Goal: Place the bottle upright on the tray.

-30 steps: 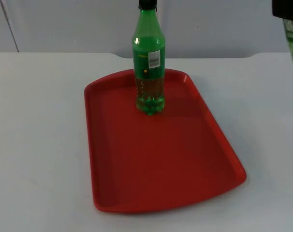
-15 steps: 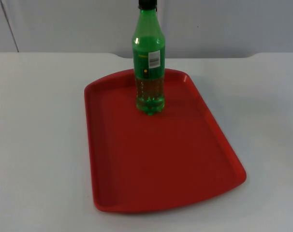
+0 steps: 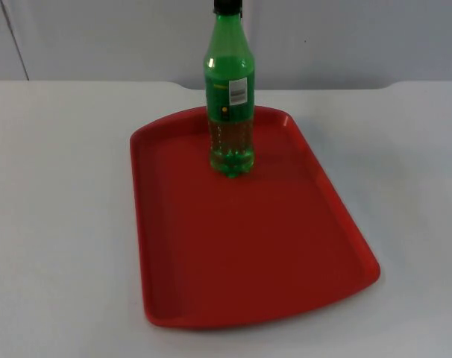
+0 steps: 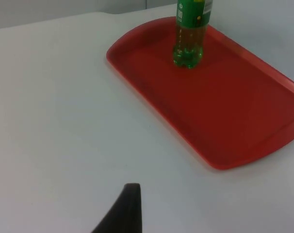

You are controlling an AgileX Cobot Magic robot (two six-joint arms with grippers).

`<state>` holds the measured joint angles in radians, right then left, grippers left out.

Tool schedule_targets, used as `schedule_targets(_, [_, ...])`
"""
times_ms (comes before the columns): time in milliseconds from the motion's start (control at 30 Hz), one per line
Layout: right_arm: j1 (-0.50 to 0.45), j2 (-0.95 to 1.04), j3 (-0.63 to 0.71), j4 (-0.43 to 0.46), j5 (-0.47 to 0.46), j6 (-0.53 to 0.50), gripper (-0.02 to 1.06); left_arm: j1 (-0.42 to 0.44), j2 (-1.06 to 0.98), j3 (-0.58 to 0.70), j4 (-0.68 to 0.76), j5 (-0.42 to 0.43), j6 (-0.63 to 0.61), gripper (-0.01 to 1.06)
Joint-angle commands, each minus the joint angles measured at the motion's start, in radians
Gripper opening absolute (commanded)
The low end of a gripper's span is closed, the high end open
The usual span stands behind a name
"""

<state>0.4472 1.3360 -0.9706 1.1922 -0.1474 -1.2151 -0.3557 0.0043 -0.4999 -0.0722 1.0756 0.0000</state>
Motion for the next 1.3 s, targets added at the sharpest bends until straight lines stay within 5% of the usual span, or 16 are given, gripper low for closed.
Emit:
schedule_targets(0, [0.019,0.025,-0.012,0.119,-0.031,-0.112,0.0,-0.006,-0.004,0.005,-0.012,-0.003,0.0,1.05])
schedule_targets(100, [0.086,0.074,-0.012,0.464,-0.168,-0.538,0.0,-0.006,-0.004,0.005,-0.012,-0.003,0.0,1.05])
schedule_targets(167, [0.121,0.082,-0.012,0.514,-0.246,-0.608,0.0,-0.006,-0.004,0.005,-0.012,-0.003,0.0,1.05])
schedule_targets(267, [0.206,0.086,0.001,0.455,-0.33,-0.601,0.0,-0.006,-0.004,0.005,-0.012,-0.003,0.0,1.05])
schedule_targets(367, [0.292,0.066,0.041,0.273,-0.262,-0.343,0.0,-0.006,-0.004,0.005,-0.012,-0.003,0.0,1.05])
schedule_targets(400, [0.292,0.066,0.041,0.273,-0.262,-0.343,0.0,-0.006,-0.004,0.005,-0.012,-0.003,0.0,1.05])
schedule_targets(467, [0.323,0.066,0.089,0.072,-0.237,-0.142,0.0,-0.006,-0.004,0.005,-0.012,-0.003,0.0,1.05])
schedule_targets(533, [0.356,0.066,0.155,-0.237,-0.256,0.142,0.0,-0.006,-0.004,0.005,-0.012,-0.003,0.0,1.05])
schedule_targets(567, [0.356,0.066,0.155,-0.237,-0.256,0.142,0.0,-0.006,-0.004,0.005,-0.012,-0.003,0.0,1.05])
schedule_targets(667, [0.366,0.066,0.266,-0.836,-0.392,0.715,0.0,-0.006,-0.004,0.005,-0.012,-0.003,0.0,1.05])
schedule_targets(700, [0.36,0.07,0.318,-1.052,-0.503,0.906,0.0,-0.006,-0.004,0.005,-0.012,-0.003,0.0,1.05])
schedule_targets(933, [0.352,0.153,0.372,-1.253,-0.684,1.04,0.0,-0.006,-0.004,0.005,-0.012,-0.003,0.0,1.05])
schedule_targets(1000, [0.352,0.184,0.372,-1.276,-0.718,1.056,0.0,-0.006,-0.004,0.005,-0.012,-0.003,0.0,1.05])
schedule_targets(1100, [0.352,0.288,0.372,-1.295,-0.946,1.12,0.0,-0.006,-0.004,0.005,-0.012,-0.003,0.0,1.05])
schedule_targets(1200, [0.352,0.358,0.372,-1.289,-1.067,1.118,0.0,-0.006,-0.004,0.005,-0.012,-0.003,0.0,1.05])
schedule_targets(1267, [0.35,0.393,0.37,-1.278,-1.074,1.118,0.0,-0.006,-0.004,0.005,-0.012,-0.003,0.0,1.05])
